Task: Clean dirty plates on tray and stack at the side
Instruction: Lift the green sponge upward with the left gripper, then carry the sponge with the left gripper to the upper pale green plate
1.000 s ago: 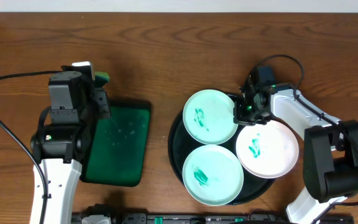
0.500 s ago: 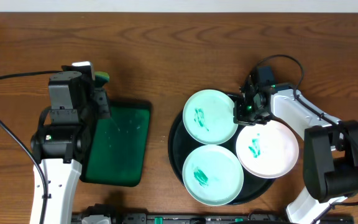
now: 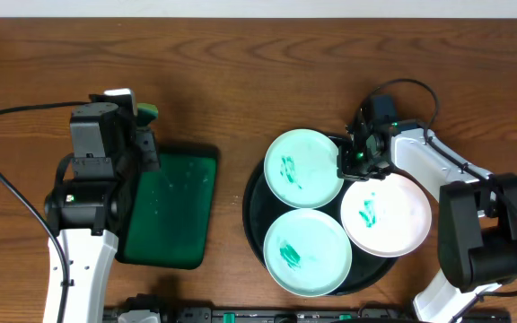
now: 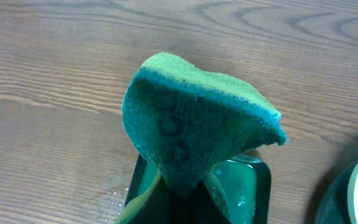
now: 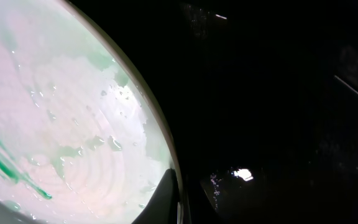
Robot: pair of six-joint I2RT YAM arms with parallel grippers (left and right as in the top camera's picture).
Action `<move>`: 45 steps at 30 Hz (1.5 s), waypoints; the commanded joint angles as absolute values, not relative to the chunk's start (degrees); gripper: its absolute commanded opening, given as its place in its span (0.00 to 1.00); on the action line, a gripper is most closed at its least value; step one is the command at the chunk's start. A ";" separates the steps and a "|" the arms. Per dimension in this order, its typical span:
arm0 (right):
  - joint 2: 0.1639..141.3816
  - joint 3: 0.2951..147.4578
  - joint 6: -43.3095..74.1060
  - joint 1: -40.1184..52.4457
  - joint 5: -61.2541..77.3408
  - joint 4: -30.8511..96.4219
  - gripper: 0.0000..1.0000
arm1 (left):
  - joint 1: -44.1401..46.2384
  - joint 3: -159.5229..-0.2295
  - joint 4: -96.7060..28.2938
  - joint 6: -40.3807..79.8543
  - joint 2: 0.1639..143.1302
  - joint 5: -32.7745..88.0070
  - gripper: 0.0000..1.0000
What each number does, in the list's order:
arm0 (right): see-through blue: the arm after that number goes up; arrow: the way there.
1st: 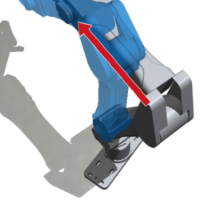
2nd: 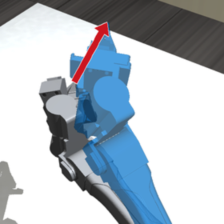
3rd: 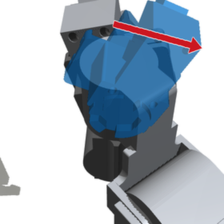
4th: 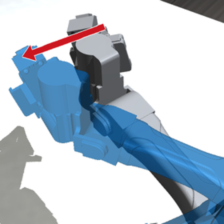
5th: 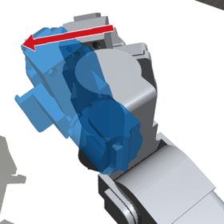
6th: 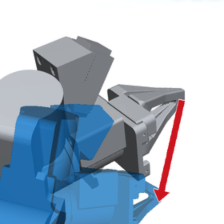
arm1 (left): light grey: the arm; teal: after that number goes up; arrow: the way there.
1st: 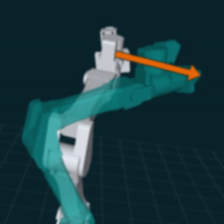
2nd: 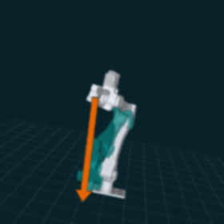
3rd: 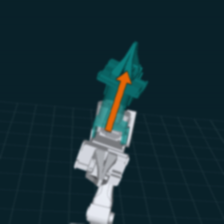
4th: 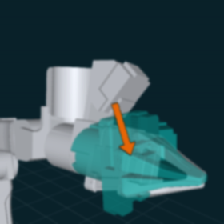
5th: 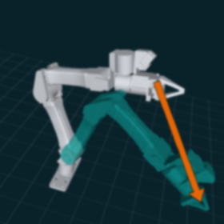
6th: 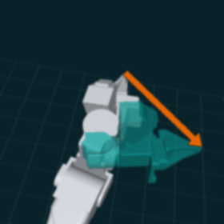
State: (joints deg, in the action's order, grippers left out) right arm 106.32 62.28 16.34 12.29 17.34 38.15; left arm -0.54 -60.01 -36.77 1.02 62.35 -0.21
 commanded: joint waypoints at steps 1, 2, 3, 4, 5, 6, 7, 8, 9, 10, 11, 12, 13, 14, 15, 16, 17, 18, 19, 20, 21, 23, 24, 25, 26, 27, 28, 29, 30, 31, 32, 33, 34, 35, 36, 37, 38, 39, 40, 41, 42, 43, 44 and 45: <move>106.24 61.69 15.59 12.58 15.29 38.52 0.01 | -0.40 -59.96 -36.10 -0.05 61.71 -0.97 0.07; 106.24 61.69 15.59 12.58 15.31 38.50 0.01 | -0.40 -59.96 -36.10 -0.19 61.71 -0.97 0.07; 106.24 61.69 15.59 12.58 15.31 38.50 0.01 | -0.38 -59.96 -36.10 -0.23 61.71 -0.97 0.07; 106.24 61.69 15.59 12.58 15.31 38.48 0.01 | -0.38 -59.96 -36.10 -0.23 61.71 -0.97 0.07; 106.24 61.69 15.59 12.58 15.29 38.48 0.01 | -0.38 -59.96 -36.10 -0.23 61.71 -0.97 0.07; 106.24 61.69 15.59 12.58 15.29 38.48 0.01 | -0.40 -59.96 -36.10 -0.23 61.71 -0.97 0.07; 106.24 61.69 15.59 12.58 15.29 38.48 0.01 | -0.40 -59.96 -36.10 -0.23 61.71 -0.97 0.07; 106.24 61.69 15.59 12.58 15.29 38.52 0.01 | -0.40 -59.96 -36.12 -0.23 61.73 -0.97 0.07; 106.24 61.69 15.59 12.58 15.29 38.52 0.01 | -0.40 -59.96 -36.16 -0.21 61.73 -0.95 0.07; 106.24 61.69 15.57 12.58 15.29 38.54 0.01 | -0.40 -59.96 -36.67 0.12 61.78 -0.97 0.07; 106.24 61.69 15.59 12.58 15.29 38.52 0.01 | -0.40 -59.96 -37.30 1.67 61.98 -1.17 0.07; 106.24 61.69 15.59 12.58 15.29 38.50 0.01 | -0.40 -59.96 -38.48 3.81 62.37 -1.19 0.07; 106.24 61.69 15.62 12.58 15.29 38.44 0.01 | -0.40 -59.94 -39.70 5.72 62.92 -1.19 0.07; 106.24 61.69 15.62 12.58 15.31 38.30 0.01 | -0.40 -59.94 -41.39 8.51 63.81 -1.17 0.07; 106.24 61.69 15.64 12.58 15.33 38.20 0.01 | -0.40 -59.94 -42.98 10.96 64.84 -1.15 0.07; 106.24 61.69 15.64 12.58 15.33 38.13 0.01 | -0.40 -59.94 -45.10 13.85 66.43 -1.13 0.07; 106.24 61.69 15.64 12.58 15.35 38.13 0.01 | -0.40 -59.94 -46.76 15.73 67.94 -1.13 0.07; 106.24 61.69 15.62 12.58 15.33 38.15 0.01 | -0.40 -59.94 -48.71 17.17 70.17 -1.08 0.07; 106.24 61.69 15.62 12.58 15.33 38.20 0.01 | -0.40 -59.94 -49.93 17.87 72.01 -0.91 0.07; 106.24 61.69 15.62 12.58 15.35 38.26 0.01 | -0.40 -59.94 -50.92 17.87 74.26 0.25 0.07; 106.24 61.69 15.62 12.58 15.35 38.26 0.01 | -0.40 -59.94 -51.31 17.54 76.09 2.09 0.07; 106.24 61.69 15.62 12.58 15.33 38.13 0.01 | -0.38 -59.96 -51.05 15.70 78.98 7.92 0.07; 106.24 61.69 15.62 12.58 15.33 38.09 0.01 | -0.25 -59.96 -50.37 15.25 79.85 11.03 0.07; 106.24 61.69 15.62 12.58 15.33 38.02 0.01 | 0.01 -59.96 -49.76 15.25 80.20 12.95 0.08; 106.24 61.69 15.62 12.58 15.33 38.02 0.01 | 0.38 -59.96 -48.97 15.25 80.27 14.68 0.07; 106.24 61.69 15.62 12.58 15.33 38.06 0.01 | 0.93 -60.01 -48.25 15.07 80.25 16.38 0.07; 106.24 61.69 15.62 12.58 15.33 38.11 0.01 | 1.80 -60.23 -47.64 15.09 80.14 18.52 0.07; 106.24 61.69 15.62 12.58 15.33 38.13 0.01 | 2.61 -60.51 -47.40 15.09 80.14 20.21 0.07; 106.24 61.69 15.62 12.58 15.33 38.11 0.01 | 3.79 -60.97 -47.27 15.09 80.16 22.24 0.07; 106.24 61.69 15.62 12.58 15.33 38.06 0.01 | 4.89 -61.25 -47.20 15.14 80.16 23.83 0.07; 106.24 61.69 15.62 12.58 15.35 37.89 0.01 | 6.02 -61.54 -47.07 15.38 80.16 25.32 0.07; 106.24 61.69 15.62 12.58 15.35 37.69 0.01 | 7.53 -61.78 -46.85 15.64 80.18 27.03 0.07; 106.24 61.69 15.62 12.58 15.55 37.47 0.01 | 9.08 -61.84 -46.30 16.45 80.18 28.45 0.07; 106.24 61.69 15.62 12.58 15.75 37.36 0.01 | 10.44 -61.84 -45.69 17.50 80.27 29.45 0.07; 106.24 61.69 15.62 12.58 15.88 37.21 0.01 | 12.12 -61.84 -44.71 18.98 80.51 30.41 0.07; 106.24 61.69 15.62 12.58 16.01 37.10 0.01 | 13.45 -61.84 -43.75 19.92 80.82 31.20 0.07; 106.24 61.69 15.59 12.58 16.40 37.04 0.01 | 14.87 -61.84 -42.61 20.93 81.21 32.01 0.07; 106.24 61.69 15.62 12.58 16.60 36.99 0.01 | 16.45 -61.84 -41.12 21.85 81.73 32.97 0.07; 106.24 61.69 15.57 12.58 16.82 36.86 0.01 | 17.93 -61.84 -39.51 22.81 82.35 34.13 0.07; 106.21 61.71 15.07 12.58 17.10 36.69 0.01 | 19.05 -61.84 -38.28 23.83 82.87 34.59 0.07; 106.19 61.73 14.44 12.60 17.47 36.38 0.01 | 20.36 -61.84 -36.88 25.17 83.57 34.85 0.07; 106.17 61.82 14.26 12.60 17.45 36.27 0.01 | 21.56 -61.84 -35.53 26.11 84.38 35.09 0.07; 106.13 61.93 14.06 12.58 17.45 36.14 0.01 | 22.48 -61.84 -34.52 26.85 85.10 35.20 0.07; 106.02 61.98 13.98 12.60 17.39 36.05 0.01 | 23.51 -61.84 -33.54 27.81 86.00 35.20 0.07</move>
